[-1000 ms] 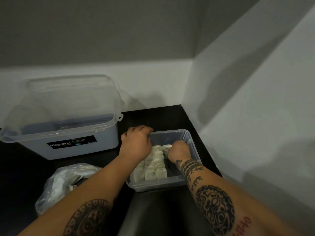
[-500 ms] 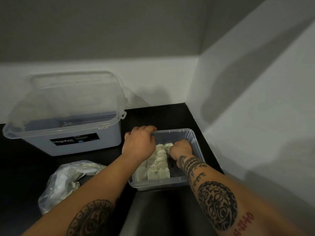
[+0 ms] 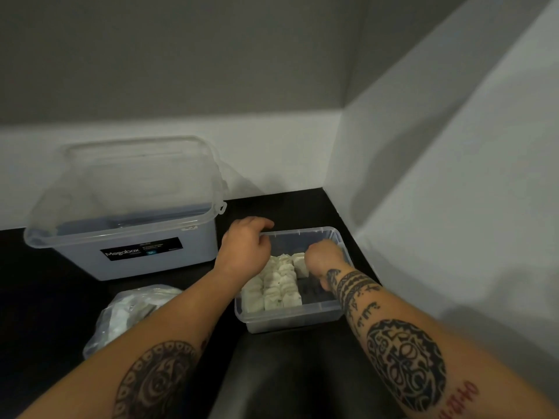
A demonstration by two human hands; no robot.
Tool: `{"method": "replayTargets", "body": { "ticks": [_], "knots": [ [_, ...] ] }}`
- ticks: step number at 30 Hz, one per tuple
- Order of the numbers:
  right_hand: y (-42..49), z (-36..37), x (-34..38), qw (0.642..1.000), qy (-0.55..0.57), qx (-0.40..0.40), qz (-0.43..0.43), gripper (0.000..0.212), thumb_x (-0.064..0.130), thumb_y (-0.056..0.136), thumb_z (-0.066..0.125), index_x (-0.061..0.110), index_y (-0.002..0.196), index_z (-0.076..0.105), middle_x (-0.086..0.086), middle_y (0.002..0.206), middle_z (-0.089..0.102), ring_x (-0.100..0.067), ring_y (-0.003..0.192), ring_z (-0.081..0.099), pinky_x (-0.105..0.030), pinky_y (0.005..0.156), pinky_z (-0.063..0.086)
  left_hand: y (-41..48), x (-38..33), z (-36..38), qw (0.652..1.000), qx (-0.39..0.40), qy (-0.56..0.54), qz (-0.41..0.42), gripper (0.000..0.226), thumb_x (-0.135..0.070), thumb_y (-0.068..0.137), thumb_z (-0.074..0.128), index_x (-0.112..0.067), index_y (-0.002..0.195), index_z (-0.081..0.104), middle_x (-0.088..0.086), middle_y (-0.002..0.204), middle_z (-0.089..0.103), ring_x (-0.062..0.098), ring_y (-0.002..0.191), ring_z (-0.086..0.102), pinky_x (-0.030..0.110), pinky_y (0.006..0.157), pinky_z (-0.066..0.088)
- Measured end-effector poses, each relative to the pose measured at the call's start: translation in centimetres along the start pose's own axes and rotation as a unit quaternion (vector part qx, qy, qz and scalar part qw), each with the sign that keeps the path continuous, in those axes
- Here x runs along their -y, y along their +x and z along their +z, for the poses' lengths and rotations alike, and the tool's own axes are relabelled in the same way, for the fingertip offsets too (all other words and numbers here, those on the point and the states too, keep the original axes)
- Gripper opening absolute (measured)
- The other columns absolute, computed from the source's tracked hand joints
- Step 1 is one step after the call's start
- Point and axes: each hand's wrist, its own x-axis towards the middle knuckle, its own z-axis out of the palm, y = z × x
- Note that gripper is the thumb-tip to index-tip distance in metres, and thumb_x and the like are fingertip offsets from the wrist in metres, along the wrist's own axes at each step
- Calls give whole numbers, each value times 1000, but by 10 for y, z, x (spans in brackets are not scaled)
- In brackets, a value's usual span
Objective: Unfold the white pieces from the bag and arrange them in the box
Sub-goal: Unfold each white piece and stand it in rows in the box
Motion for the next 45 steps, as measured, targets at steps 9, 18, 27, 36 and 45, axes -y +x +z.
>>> {"method": "replayTargets", "body": {
  "ticks": [9,18,27,36,45],
  "knots": [
    [-68,25,52,978,95,-96,-158,13,12,96,55,20,103,62,0,107,64,-16,92,60,-27,74,48,-28,35,-64,995,-35,-86,22,27,-6,96,58,-18,115,73,-4,111,67,7,93,60,7,83,44],
    [-131,121,97,958,82,-47,-270,12,15,96,59,26,98,63,8,96,63,-9,89,60,-18,73,42,-94,111,-127,985,12,-165,-53,23,-14,96,64,-35,102,69,-8,86,74,3,72,67,20,66,54],
    [-149,217,70,972,-29,118,-201,21,17,99,58,24,113,70,4,114,69,-13,107,64,-26,94,51,-142,192,-132,980,54,62,-182,46,-45,86,73,-28,127,63,-1,130,58,23,121,50,37,97,48],
    [-139,259,48,986,-22,114,-122,22,21,101,56,19,118,70,-2,114,71,-19,105,64,-34,97,52,-155,210,-111,954,102,-16,-282,38,-27,86,74,-28,109,44,4,112,59,17,92,60,31,74,51],
    [-139,274,58,989,-26,106,-99,48,40,98,61,21,142,55,-3,138,60,-23,127,56,-37,107,44,-161,214,-117,922,51,-186,-336,29,-4,91,59,-27,107,51,5,102,63,24,86,67,35,63,55]
  ]
}}
